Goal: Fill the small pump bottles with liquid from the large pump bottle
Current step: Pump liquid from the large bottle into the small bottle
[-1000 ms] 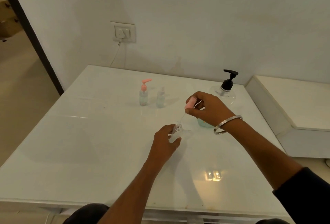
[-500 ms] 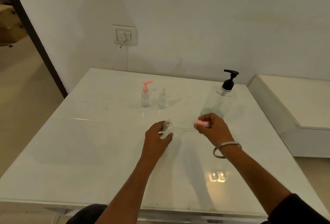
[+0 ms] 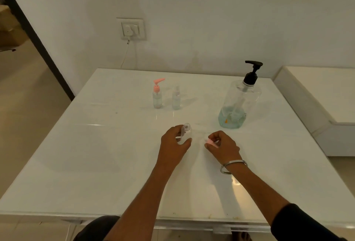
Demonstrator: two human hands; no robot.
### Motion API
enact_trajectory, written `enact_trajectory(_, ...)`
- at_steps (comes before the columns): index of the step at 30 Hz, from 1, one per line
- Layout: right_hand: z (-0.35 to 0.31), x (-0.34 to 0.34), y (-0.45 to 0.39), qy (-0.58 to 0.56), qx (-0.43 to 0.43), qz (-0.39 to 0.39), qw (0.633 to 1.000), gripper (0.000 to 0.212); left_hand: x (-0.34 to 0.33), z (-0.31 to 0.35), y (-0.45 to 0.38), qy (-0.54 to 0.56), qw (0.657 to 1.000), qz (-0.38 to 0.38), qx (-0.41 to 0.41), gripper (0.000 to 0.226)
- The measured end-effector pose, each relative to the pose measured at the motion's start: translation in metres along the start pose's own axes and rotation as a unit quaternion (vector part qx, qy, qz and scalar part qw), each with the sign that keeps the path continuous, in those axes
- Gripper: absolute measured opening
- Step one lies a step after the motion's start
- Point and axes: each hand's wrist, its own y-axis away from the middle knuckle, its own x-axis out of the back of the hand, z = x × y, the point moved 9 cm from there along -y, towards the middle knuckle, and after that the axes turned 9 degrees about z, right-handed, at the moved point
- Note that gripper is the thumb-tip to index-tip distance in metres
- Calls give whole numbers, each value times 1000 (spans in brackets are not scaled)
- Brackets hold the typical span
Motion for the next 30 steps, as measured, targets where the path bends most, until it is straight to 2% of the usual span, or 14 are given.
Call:
enact_trajectory(4, -6, 6, -2, 13, 17, -1, 1000, 25, -2, 4, 3, -2, 1000, -4, -2, 43)
enact_trajectory(11, -35, 37, -1, -60, 66, 30, 996, 15, -11, 30, 10, 7, 999, -21, -26, 42)
enact_trajectory(16, -67, 77, -6, -80, 80, 57, 992, 23, -19, 67, 2, 9, 998, -27, -59, 44)
enact_trajectory(23, -89, 143, -25, -76, 85, 120, 986, 22, -42, 146, -22, 8, 992, -26, -126, 43)
enact_trajectory(30, -103, 199, -47, -90, 89, 191, 973, 21, -61, 183, -43, -5, 989, -30, -142, 43)
